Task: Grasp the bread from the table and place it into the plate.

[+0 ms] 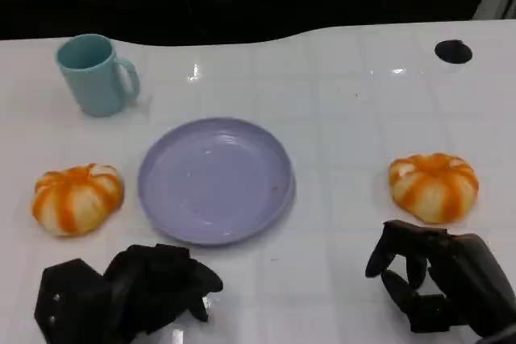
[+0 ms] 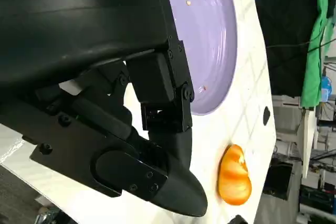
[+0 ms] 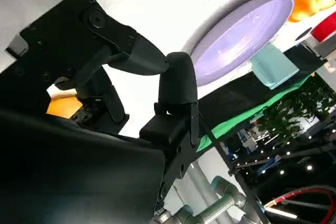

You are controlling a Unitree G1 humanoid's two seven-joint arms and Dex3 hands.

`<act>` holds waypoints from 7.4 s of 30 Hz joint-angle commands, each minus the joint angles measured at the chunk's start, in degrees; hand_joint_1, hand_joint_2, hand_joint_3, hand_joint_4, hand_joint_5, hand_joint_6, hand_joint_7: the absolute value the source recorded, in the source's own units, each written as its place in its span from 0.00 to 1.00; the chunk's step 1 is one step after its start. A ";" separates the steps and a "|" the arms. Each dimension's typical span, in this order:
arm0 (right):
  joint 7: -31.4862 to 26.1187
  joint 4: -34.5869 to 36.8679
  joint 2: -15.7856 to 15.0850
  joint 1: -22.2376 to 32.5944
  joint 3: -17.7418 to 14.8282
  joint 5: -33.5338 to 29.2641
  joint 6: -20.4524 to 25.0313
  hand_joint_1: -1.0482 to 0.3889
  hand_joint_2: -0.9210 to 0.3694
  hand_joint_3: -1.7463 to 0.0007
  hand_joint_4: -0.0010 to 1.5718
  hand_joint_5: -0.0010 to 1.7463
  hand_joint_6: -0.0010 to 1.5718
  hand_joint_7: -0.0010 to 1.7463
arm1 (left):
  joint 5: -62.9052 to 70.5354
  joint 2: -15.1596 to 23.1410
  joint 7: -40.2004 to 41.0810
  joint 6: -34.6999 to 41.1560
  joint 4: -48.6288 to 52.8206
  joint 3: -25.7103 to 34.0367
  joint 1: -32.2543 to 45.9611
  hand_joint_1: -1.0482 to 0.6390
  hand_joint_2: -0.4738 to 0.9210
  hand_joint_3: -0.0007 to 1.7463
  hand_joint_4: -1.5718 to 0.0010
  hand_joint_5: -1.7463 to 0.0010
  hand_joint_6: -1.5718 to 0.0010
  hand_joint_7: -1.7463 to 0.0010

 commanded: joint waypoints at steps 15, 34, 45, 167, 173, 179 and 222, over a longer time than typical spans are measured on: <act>-2.47 -0.33 0.01 0.10 -0.70 0.00 0.02 0.50 0.32 0.42 0.51 0.96 0.56 0.59 | 0.20 0.80 -0.02 -0.06 0.86 0.42 0.07 0.01 0.93 0.00 0.43 0.14 0.09 0.72; -5.41 -7.51 -2.87 -0.62 -2.15 -4.60 7.23 0.41 0.00 0.93 0.20 0.21 0.33 0.00 | 0.17 0.77 -0.14 -0.43 1.34 0.42 -0.07 0.01 0.93 0.00 0.43 0.15 0.09 0.72; 4.54 -19.43 -6.53 -0.58 -4.32 -7.53 24.55 0.32 0.00 0.96 0.01 0.13 0.13 0.00 | 0.04 0.72 0.01 -0.23 1.59 0.58 -0.27 0.01 0.93 0.00 0.43 0.15 0.08 0.72; -12.82 34.55 23.33 -40.56 15.81 -5.73 18.57 0.65 0.42 0.35 0.56 0.92 0.59 0.60 | 0.28 0.06 0.24 0.35 -1.96 -0.74 2.60 0.00 0.92 0.00 0.42 0.15 0.08 0.72; -1.55 33.88 22.50 -41.09 16.59 -5.19 20.03 0.51 0.13 0.80 0.13 0.23 0.25 0.03 | 0.45 0.24 0.35 0.45 -2.17 -0.85 2.58 0.00 0.92 0.00 0.41 0.15 0.08 0.72; 6.57 28.96 21.66 -39.44 17.05 -4.90 25.47 0.34 0.00 0.91 0.00 0.04 0.10 0.00 | 0.72 0.32 0.47 0.17 -2.18 -0.90 2.60 0.00 0.92 0.00 0.41 0.15 0.08 0.73; 7.63 -7.75 -1.03 -6.28 2.02 4.07 2.04 0.48 0.00 0.95 0.30 0.34 0.40 0.10 | 0.46 -0.34 0.16 -0.62 -1.20 -0.68 2.50 0.02 0.92 0.00 0.41 0.15 0.08 0.72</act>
